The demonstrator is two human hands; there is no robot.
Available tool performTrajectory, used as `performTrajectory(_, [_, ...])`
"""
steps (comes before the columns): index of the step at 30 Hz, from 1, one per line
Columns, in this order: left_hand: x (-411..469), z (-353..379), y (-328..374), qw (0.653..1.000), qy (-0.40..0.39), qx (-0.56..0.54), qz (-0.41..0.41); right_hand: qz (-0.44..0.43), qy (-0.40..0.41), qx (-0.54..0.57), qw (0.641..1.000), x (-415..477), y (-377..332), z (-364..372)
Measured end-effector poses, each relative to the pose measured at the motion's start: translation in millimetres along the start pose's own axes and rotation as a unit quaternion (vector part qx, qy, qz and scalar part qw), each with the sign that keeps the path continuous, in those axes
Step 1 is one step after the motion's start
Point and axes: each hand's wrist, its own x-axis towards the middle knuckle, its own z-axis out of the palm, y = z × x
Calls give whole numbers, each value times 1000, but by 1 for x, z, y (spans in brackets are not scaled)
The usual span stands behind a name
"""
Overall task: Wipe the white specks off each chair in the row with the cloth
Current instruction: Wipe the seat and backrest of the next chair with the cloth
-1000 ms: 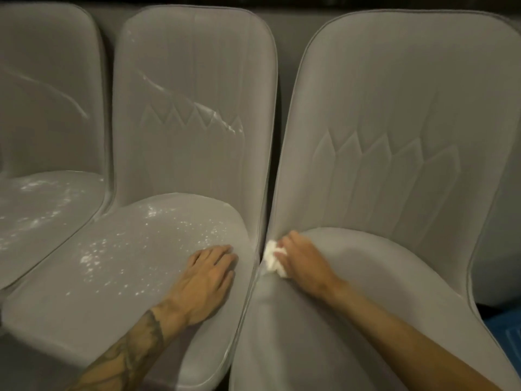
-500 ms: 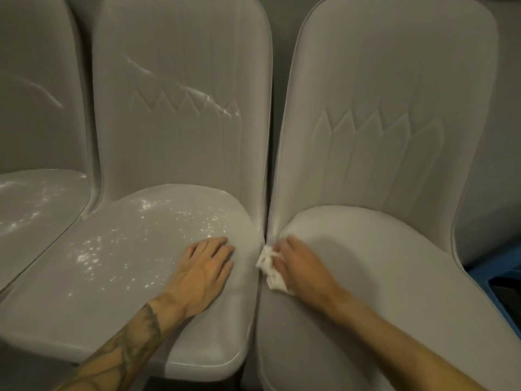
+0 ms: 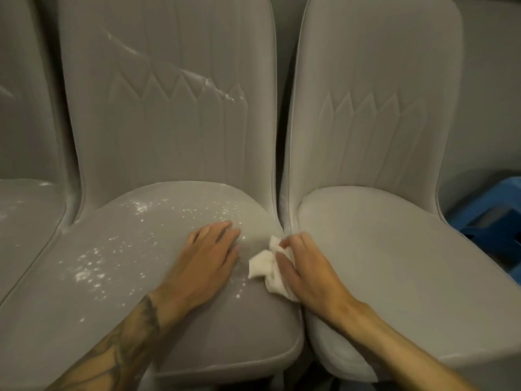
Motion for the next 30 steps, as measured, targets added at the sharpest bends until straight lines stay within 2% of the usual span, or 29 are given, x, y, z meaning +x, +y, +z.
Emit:
performTrajectory(3, [-16,-9,-22,1000,-8,-1,-9,64,49,-3,997,36,-15,24])
performTrajectory(6, [-30,-23,-49,1000,-5,-9,-25,111,70,-198,971,53,-23,35])
performTrajectory(7, [-33,-27,-59,999,-6,-10,-32,107,79,-229,964,50,-26,36])
performTrajectory(12, [-45,-45,-106,997,-3,-14,-72,76,97,-235,964,31,-28,38])
performTrajectory(16, [-52,-57,-137,995,-23,19,-91,57,83,-292,951,39,-36,44])
performTrajectory(20, [-55,-72,-168,994,-17,48,-99,104,101,-235,961,38,-45,50])
performTrajectory(26, [-39,-79,-209,989,-23,30,-142,57,90,-247,963,73,-63,83])
performTrajectory(29, [-32,-74,-226,992,-15,38,-116,107,71,-307,943,96,-53,73])
performTrajectory(30, [-30,-73,-229,993,-8,46,-110,122,88,-317,936,98,-51,69])
